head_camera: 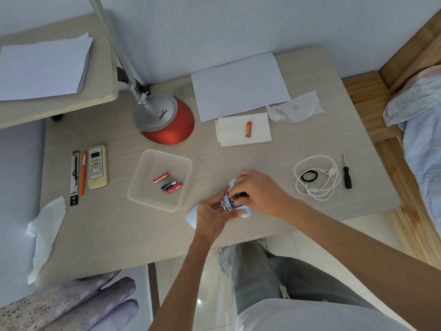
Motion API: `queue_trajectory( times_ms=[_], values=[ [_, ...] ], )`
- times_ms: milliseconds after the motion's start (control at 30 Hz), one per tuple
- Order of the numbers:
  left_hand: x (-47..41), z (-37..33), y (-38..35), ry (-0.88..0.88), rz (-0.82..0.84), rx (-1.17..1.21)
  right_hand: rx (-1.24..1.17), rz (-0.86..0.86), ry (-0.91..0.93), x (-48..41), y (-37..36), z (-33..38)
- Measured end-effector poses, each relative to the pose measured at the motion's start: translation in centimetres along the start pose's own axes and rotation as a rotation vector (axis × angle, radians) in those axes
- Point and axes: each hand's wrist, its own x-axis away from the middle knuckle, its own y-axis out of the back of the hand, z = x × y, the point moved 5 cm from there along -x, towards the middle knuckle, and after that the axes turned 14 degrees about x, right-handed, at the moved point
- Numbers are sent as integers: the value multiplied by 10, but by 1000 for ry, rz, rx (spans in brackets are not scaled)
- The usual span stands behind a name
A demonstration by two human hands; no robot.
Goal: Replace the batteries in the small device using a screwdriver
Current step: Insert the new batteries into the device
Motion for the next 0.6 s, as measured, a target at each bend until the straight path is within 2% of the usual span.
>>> queue_trajectory(
  times_ms=[167,600],
  values=[
    [0,1,-1,-5,12,24,49,-81,33,6,-9,-1],
    [-2,1,1,0,7,25,-14,-173,-60,8,-19,-8]
  ],
)
